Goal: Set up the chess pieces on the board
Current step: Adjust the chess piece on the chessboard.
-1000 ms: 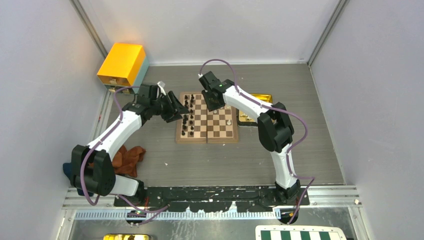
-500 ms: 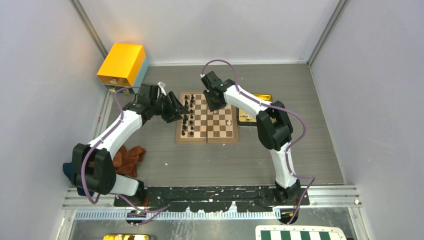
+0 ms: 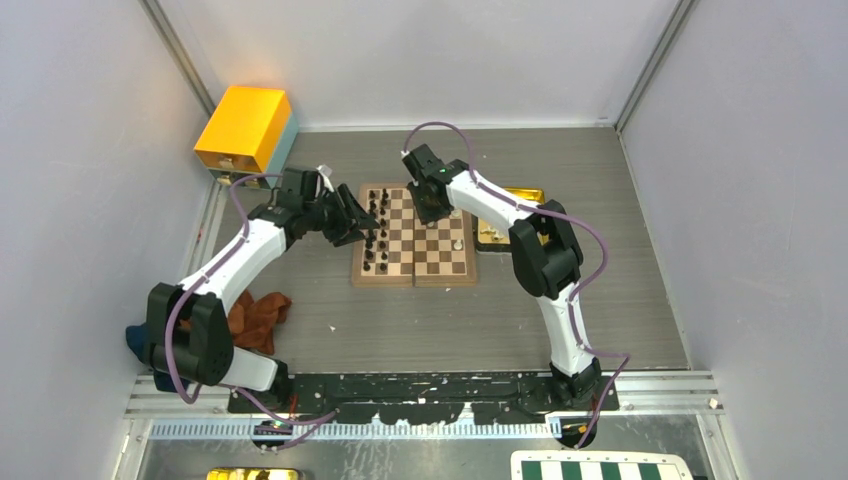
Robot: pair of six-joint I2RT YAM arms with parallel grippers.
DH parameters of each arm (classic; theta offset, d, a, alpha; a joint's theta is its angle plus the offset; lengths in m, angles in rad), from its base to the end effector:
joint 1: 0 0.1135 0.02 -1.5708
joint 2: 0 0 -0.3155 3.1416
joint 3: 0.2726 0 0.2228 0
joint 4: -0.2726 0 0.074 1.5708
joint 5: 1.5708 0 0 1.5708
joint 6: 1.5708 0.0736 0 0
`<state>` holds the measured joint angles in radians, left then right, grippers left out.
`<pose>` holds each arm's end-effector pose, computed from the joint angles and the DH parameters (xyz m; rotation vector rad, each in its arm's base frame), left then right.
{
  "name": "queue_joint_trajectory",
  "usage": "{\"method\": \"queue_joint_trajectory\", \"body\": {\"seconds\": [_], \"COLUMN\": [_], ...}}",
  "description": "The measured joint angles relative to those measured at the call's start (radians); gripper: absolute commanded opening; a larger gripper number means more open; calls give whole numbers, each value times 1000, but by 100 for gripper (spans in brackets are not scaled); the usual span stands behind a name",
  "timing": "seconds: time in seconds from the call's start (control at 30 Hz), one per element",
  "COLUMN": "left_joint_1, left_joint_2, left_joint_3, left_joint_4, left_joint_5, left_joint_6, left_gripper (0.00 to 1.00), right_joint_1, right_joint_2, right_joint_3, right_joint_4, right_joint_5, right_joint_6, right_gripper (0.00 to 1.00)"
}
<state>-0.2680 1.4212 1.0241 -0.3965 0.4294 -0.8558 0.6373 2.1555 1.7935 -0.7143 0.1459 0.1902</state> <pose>0.2743 -0.1071 0.2974 -0.5139 2.4736 -1.0133 0.3968 0.2804 0.2275 -0.5358 2.5756 0.0909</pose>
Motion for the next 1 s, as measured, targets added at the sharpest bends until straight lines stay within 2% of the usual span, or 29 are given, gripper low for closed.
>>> {"method": "queue_joint_trajectory", "body": {"seconds": [0.23,0.43,1.0], "left_joint_1": [0,0,0], "left_joint_2": [5,10,10], "left_joint_3": [0,0,0], "left_joint_4": [1,2,2], "left_joint_5": [0,0,0], "left_joint_6": [0,0,0], "left_gripper": [50,50,50], "right_joint_1": [-6,-10,-11], "right_joint_2": [0,0,-10], "right_joint_3": [4,5,-11], "right_joint_4": [3,3,4], "right_joint_5": [-6,-10,3], "right_joint_6": [0,0,0], "right_gripper": [18,12,10]}}
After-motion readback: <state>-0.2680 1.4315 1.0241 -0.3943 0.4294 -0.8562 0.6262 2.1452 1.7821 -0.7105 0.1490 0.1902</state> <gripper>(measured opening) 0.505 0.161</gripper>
